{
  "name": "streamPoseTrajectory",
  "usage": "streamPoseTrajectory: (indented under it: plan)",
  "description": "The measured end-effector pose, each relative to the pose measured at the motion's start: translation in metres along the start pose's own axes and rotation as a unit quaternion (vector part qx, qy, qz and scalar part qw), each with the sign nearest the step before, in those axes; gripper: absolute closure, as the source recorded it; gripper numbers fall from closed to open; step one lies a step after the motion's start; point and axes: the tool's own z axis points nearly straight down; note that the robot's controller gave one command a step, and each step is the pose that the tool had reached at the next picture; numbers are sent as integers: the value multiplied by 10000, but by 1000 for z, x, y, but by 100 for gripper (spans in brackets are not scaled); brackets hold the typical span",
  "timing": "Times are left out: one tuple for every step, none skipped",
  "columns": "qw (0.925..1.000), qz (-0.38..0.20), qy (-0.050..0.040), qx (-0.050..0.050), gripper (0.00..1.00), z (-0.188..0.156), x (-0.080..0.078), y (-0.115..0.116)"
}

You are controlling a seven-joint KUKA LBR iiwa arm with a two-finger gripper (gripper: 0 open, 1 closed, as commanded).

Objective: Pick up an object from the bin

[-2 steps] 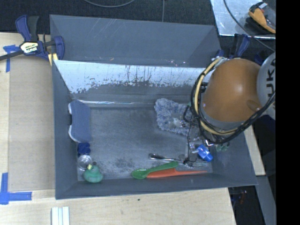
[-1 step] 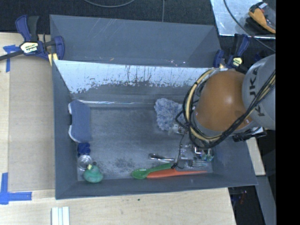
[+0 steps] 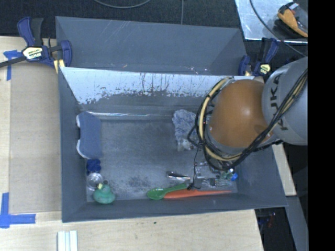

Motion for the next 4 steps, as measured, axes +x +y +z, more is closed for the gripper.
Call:
streamPoseTrajectory:
  plan:
    - [9964,839,75,15,0,29,7,-16]
    - [9991,428,19,3,0,23,5,-10]
    - [9977,671,81,11,0,30,9,-21]
    - [9975,701,22,4,0,63,6,-21]
